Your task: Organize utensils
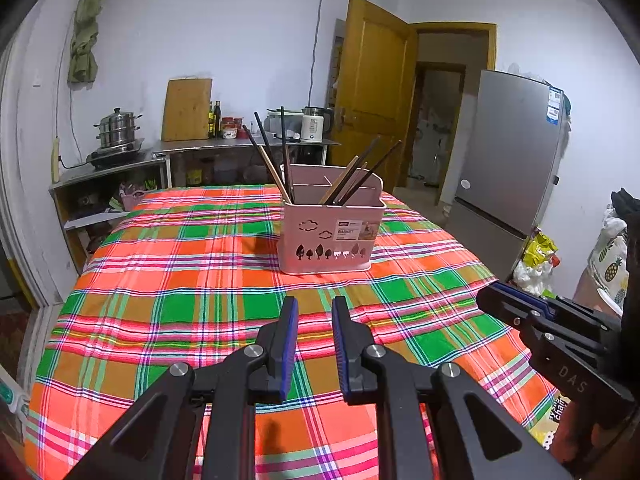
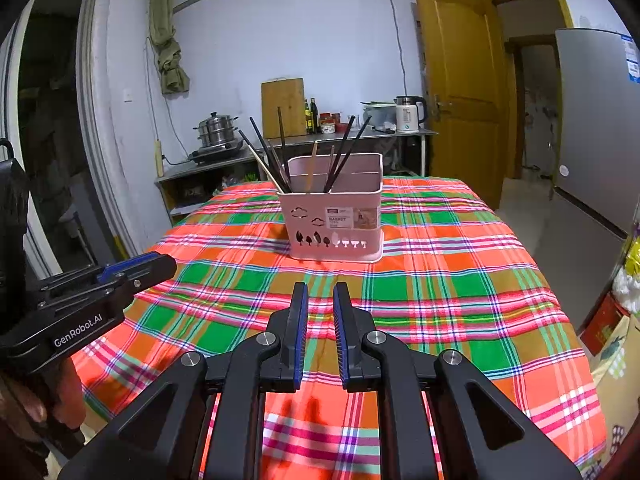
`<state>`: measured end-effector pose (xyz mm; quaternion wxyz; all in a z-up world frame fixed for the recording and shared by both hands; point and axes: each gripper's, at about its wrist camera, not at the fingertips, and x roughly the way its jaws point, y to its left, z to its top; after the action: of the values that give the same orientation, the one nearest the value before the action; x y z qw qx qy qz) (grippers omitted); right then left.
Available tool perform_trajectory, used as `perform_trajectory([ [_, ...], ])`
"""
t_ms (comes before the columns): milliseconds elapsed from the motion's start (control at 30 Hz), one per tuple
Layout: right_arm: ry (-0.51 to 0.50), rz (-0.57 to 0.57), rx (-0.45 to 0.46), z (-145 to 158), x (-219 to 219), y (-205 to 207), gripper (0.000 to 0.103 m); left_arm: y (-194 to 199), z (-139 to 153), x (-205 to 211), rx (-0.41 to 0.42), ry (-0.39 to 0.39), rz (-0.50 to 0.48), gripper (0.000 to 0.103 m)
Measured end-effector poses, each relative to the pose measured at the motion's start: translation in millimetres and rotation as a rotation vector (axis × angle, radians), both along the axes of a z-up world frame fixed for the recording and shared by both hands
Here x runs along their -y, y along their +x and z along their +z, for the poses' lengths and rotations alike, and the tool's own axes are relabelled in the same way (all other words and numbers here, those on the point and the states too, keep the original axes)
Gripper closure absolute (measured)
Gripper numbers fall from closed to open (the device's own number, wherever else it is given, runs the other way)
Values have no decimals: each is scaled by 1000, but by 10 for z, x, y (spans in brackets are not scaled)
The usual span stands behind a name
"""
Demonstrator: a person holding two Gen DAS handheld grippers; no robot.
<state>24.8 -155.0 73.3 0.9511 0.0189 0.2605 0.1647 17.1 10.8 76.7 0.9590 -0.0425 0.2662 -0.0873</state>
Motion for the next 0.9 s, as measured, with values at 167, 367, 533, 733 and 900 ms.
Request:
perform_trajectory([
  [167,-1,-1,0,-8,-3,-6,90,-11,3,13,1,4,-1,87],
  [367,0,-4,-1,-18,0,-16,90,-16,-1,26,1,7,1,87],
  [533,-1,-6,-7,-39,-5,-32,90,-25,-10,47,0,18,0,87],
  [733,-2,-7,-14,-46,-12,-38,90,-37,-24,68,0,24,-3,87],
  [900,-1,-9,-17,-48,-18,-47,90,-40,-31,50,-5,18,-3,87],
])
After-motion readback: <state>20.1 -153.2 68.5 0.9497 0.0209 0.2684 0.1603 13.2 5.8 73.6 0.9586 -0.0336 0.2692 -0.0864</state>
